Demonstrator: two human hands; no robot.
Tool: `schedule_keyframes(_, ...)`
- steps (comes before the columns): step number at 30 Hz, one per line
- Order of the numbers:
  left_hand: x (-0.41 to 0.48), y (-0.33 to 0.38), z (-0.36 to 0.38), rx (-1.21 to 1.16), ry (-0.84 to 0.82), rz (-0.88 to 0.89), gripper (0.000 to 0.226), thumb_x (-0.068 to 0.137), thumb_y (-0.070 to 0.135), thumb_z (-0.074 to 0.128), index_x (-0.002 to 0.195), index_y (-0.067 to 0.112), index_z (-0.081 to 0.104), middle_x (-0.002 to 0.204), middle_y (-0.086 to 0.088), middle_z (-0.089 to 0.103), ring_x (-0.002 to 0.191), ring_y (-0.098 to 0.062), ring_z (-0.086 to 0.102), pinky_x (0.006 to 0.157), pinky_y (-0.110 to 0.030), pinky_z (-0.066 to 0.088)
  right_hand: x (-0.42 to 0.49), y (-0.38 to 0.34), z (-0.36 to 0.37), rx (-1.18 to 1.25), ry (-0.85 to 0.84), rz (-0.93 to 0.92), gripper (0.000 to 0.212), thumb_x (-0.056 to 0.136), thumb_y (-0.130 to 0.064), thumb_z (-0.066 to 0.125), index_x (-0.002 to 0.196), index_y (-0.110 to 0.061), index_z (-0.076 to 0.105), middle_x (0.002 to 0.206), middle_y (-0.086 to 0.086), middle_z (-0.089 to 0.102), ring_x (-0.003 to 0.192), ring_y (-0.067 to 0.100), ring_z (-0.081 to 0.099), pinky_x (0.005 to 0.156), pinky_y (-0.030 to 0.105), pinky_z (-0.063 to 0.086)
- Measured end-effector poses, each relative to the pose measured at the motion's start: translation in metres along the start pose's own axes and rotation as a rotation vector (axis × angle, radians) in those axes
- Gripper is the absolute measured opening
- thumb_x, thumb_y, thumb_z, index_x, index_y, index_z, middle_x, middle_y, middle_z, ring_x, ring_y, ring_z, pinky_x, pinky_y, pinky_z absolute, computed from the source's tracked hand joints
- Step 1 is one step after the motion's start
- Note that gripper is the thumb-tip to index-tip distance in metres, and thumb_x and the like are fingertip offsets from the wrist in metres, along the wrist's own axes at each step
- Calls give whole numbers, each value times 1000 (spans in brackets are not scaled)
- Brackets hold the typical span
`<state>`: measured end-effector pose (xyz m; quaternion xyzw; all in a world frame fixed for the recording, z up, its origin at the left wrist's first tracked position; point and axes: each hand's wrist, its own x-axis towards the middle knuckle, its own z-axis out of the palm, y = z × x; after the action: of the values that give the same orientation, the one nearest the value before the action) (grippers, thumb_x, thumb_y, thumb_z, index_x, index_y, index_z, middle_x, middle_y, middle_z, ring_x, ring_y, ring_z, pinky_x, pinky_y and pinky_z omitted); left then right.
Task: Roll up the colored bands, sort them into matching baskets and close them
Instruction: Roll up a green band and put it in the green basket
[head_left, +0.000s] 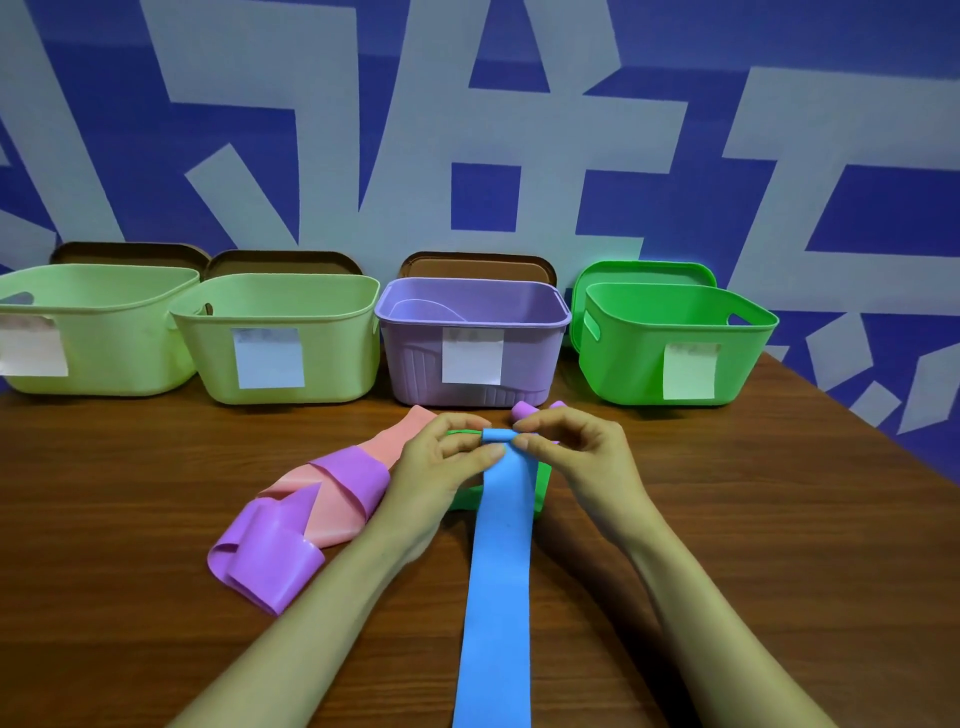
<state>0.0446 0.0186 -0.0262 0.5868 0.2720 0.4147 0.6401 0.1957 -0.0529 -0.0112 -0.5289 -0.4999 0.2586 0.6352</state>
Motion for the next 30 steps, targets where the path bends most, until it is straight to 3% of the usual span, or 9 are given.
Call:
schedule_keyframes(3, -1, 0, 1, -36, -30, -11, 22, 83, 3, 68, 100, 15, 62, 101, -7, 72, 92, -16, 69, 73, -24, 51, 1, 1, -1, 10, 7, -12, 12, 76, 5, 72, 85, -3, 72, 96, 10, 73, 93, 9, 68, 83, 22, 53)
schedule_keyframes(8, 1, -4, 3, -75, 73, -2, 10, 83, 10, 69, 87, 14, 61, 80, 2, 73, 81, -10, 68, 68, -21, 51, 0, 6, 6, -35, -73, -8, 17, 75, 9, 72, 81, -7, 69, 90, 6, 70, 92, 0, 64, 83, 20, 51)
schedule_keyframes(12, 1, -5, 0, 5, 81, 65, 17, 82, 3, 69, 88, 15, 60, 89, -4, 68, 86, -13, 66, 74, -22, 50, 0, 8, 5, -9, -71, 98, 20, 79, -10, 75, 98, -9, 68, 102, -1, 70, 90, 3, 64, 76, 17, 52)
schedule_keyframes(15, 1, -2, 0, 67, 74, 113, 20, 81, -1, 68, 92, 13, 58, 92, -2, 66, 84, -4, 66, 72, -16, 50, -2, 8, 6, -1, -101, 174, 8, 88, -21, 65, 87, -15, 69, 94, -2, 69, 86, 2, 63, 65, 16, 49)
schedule_keyframes(19, 1, -7, 2, 46, 55, 32, 26, 82, 5, 70, 102, 15, 57, 103, -5, 67, 95, -10, 67, 78, -24, 54, -1, 8, 5, 27, -76, 162, 6, 87, -15, 66, 82, -12, 68, 92, 3, 69, 80, 2, 62, 62, 17, 49)
schedule_keyframes(24, 1, -9, 2, -3, 14, -93, 27, 83, 8, 70, 107, 11, 58, 100, -7, 72, 90, -21, 71, 70, -28, 54, 0, 10, 5, 48, -30, 127, 7, 80, -7, 72, 87, -7, 69, 95, -4, 71, 85, 4, 66, 69, 22, 52)
schedule_keyframes(30, 1, -6, 3, -98, 46, -107, 17, 84, 17, 68, 99, 10, 63, 94, -3, 74, 92, -16, 70, 77, -28, 54, 1, 11, 4, 63, -45, 97, 16, 73, 4, 76, 82, -9, 71, 91, 0, 72, 86, 6, 66, 75, 18, 51)
